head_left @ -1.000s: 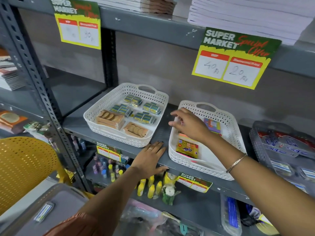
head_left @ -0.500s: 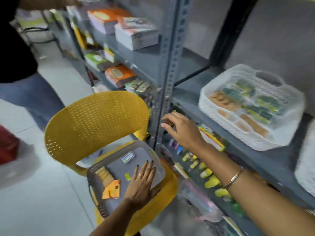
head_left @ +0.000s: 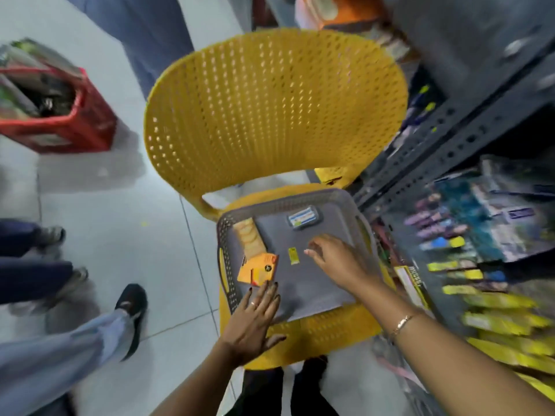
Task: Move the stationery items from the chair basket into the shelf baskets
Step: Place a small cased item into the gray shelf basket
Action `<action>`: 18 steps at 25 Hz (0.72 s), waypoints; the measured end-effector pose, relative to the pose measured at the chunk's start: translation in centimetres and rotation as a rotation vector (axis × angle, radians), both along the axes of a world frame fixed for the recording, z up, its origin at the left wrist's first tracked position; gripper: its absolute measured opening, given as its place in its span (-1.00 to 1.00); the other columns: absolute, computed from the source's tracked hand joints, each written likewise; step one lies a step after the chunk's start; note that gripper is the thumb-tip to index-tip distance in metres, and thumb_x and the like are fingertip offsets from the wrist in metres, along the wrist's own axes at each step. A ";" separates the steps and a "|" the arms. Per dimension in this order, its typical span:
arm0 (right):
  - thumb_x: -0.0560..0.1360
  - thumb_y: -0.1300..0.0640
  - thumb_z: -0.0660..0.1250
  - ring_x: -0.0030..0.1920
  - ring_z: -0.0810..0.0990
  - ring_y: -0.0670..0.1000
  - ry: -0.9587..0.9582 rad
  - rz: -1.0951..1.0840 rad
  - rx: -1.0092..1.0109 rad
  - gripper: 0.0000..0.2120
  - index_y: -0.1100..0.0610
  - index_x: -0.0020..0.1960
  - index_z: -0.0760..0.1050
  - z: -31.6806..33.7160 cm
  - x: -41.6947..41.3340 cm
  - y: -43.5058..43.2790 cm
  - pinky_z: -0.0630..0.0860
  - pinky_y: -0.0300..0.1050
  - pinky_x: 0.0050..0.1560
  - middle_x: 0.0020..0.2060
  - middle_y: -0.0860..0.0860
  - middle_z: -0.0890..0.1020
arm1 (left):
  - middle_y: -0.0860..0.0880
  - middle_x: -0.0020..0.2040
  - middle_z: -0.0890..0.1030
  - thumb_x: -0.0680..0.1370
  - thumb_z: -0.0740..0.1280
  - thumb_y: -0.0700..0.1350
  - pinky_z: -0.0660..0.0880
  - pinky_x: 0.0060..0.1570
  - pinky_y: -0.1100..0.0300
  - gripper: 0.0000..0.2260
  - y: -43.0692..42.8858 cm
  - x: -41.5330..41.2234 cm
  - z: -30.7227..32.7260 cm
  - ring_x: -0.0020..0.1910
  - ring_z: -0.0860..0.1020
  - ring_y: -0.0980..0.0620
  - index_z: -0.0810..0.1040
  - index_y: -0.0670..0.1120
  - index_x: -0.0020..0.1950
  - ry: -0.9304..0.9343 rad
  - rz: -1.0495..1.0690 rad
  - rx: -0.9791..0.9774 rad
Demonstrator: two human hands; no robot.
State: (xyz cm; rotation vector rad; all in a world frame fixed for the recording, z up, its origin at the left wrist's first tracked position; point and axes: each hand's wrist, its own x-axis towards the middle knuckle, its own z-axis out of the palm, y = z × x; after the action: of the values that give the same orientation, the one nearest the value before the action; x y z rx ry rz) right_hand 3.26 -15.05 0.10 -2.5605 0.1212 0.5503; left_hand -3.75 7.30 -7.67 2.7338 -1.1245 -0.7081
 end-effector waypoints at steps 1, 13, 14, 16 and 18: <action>0.53 0.06 0.25 0.06 0.54 0.22 0.021 0.020 -0.005 -0.76 0.22 0.05 0.50 -1.7 0.3 0.6 0.48 0.06 -0.05 0.02 0.18 0.58 | -0.15 0.33 0.47 0.54 -0.17 0.32 0.42 0.22 -0.12 -0.27 0.4 0.2 -0.8 0.36 0.35 -0.15 0.51 -0.16 0.28 0.007 0.005 0.008; 0.35 0.27 0.36 0.34 0.28 0.28 -0.150 0.275 -0.351 -0.38 0.25 0.37 0.24 -8.8 7.0 -1.3 0.37 0.15 0.23 0.35 0.27 0.33 | -0.23 0.31 0.48 0.49 0.04 0.30 0.45 0.15 -0.14 -0.35 1.2 0.2 -3.3 0.32 0.40 -0.20 0.55 -0.19 0.19 -0.126 0.005 -0.038; 0.34 0.28 0.36 0.35 0.27 0.28 -0.129 0.316 -0.367 -0.34 0.24 0.39 0.21 -9.2 7.3 -1.5 0.33 0.15 0.28 0.36 0.27 0.31 | -0.23 0.30 0.48 0.48 0.04 0.30 0.45 0.14 -0.14 -0.36 1.2 0.1 -3.4 0.31 0.41 -0.21 0.55 -0.19 0.16 -0.137 0.002 -0.041; 0.32 0.31 0.35 0.31 0.30 0.29 -0.118 0.356 -0.402 -0.34 0.26 0.38 0.20 -9.8 7.4 -1.5 0.31 0.15 0.29 0.33 0.28 0.33 | -0.24 0.29 0.49 0.48 0.04 0.30 0.45 0.14 -0.14 -0.37 1.1 0.1 -3.5 0.30 0.42 -0.22 0.56 -0.19 0.14 -0.152 0.003 -0.045; 0.33 0.31 0.36 0.23 0.33 0.28 -0.127 0.350 -0.446 -0.36 0.27 0.35 0.21 -10.1 7.1 -1.4 0.34 0.13 0.22 0.26 0.29 0.37 | -0.24 0.28 0.50 0.48 0.04 0.30 0.45 0.14 -0.14 -0.37 1.1 0.1 -3.5 0.29 0.43 -0.23 0.55 -0.19 0.14 -0.162 0.009 -0.039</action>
State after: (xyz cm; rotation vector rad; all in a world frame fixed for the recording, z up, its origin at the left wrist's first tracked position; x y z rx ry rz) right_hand 10.32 -16.47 -10.03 -3.0698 -0.2862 0.5308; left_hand -3.70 8.37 -11.17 2.8035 -1.1423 -0.4657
